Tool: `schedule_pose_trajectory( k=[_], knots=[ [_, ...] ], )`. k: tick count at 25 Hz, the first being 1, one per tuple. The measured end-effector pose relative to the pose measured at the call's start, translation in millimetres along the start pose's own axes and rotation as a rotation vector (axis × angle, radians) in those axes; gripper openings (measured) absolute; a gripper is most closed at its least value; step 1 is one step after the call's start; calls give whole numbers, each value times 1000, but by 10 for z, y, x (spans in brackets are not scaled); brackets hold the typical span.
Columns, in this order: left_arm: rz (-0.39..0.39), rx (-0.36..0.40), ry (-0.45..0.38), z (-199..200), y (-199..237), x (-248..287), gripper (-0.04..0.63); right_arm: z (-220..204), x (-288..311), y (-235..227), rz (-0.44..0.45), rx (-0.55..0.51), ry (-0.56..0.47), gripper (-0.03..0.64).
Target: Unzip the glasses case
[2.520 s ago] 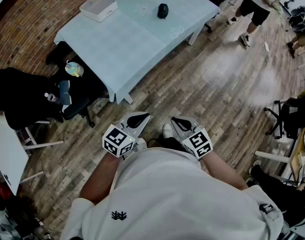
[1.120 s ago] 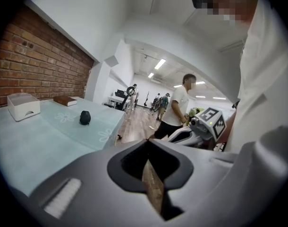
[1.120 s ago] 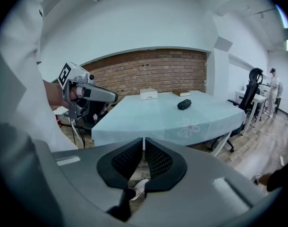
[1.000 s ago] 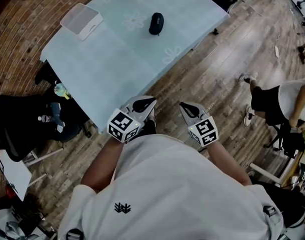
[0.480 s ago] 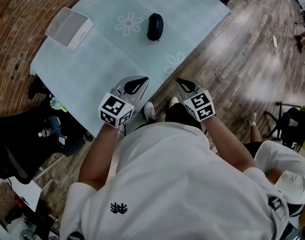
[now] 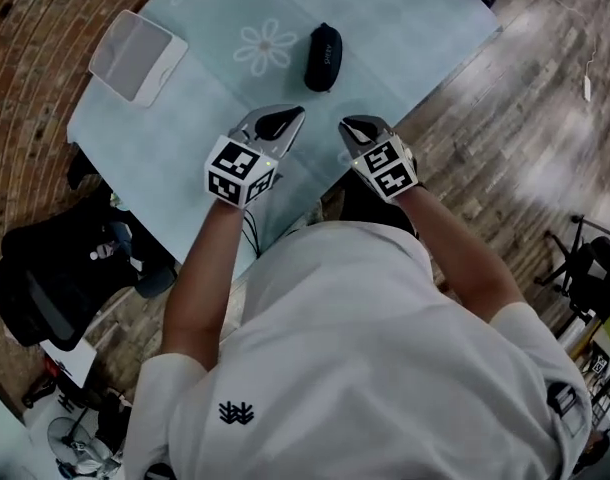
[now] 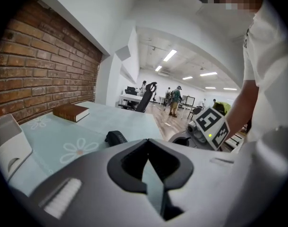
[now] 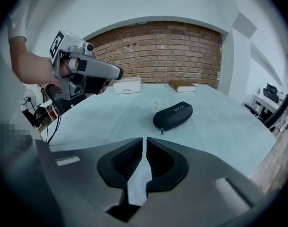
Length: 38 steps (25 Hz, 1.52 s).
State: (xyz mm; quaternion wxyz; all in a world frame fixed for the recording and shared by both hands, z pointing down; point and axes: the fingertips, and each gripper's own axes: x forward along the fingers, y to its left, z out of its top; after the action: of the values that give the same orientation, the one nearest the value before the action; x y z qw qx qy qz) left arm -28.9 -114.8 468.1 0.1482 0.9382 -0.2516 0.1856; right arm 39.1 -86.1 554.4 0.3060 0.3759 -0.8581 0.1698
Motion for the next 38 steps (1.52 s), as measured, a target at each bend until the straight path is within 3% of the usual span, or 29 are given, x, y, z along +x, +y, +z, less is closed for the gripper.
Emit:
schedule_pose_trajectory(
  k=[4,12,17,27,30,38],
  knots=[
    [-6,14,43,49,234,402,55,-59,411,-159,53,-3,46,22],
    [-20,29,142,-60,531,985,55,-97,777,-341,89,35,105,34],
    [-46,23,162,-122,656,1227,55,-87,927,-420,90,50,122,41],
    [-72,41,243,-406,693,1379,55,-81,1016,-440,57,100,138,39],
    [-74,36,240,-424,690,1387,55,-77,1014,-418,53,104,144,6],
    [-71,63,241,-434,680,1389,54,-67,966,-418,50,81,151,2]
  ],
)
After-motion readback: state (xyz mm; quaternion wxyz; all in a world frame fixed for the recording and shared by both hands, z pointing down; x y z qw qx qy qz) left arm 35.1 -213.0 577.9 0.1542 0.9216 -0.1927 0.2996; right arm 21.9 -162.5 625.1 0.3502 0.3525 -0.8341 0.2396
